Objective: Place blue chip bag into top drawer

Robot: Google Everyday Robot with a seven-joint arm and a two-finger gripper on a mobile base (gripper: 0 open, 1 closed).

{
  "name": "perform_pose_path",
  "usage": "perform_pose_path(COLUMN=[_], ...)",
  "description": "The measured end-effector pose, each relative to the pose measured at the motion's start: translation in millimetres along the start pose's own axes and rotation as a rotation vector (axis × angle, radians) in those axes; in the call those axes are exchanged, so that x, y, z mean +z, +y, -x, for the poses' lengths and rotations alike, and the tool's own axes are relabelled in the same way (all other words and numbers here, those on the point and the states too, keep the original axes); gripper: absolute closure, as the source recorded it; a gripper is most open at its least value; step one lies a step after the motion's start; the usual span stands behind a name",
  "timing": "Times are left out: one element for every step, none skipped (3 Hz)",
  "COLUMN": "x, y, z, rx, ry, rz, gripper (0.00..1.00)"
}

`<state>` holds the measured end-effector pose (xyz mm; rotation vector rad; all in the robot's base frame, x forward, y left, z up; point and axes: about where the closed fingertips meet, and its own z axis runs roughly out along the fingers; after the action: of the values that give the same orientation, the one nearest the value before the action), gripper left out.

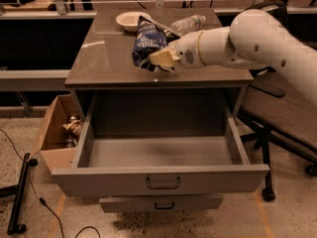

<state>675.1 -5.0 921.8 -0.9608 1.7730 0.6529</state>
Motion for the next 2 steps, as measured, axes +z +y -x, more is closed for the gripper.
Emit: perform_pose_path(x=[-32, -51], y=[49, 87], z=[-9, -34], rx=[0.006, 0.028], ry=[0.051, 0.124], rz=[0.059, 0.091], gripper=[1.0, 1.0])
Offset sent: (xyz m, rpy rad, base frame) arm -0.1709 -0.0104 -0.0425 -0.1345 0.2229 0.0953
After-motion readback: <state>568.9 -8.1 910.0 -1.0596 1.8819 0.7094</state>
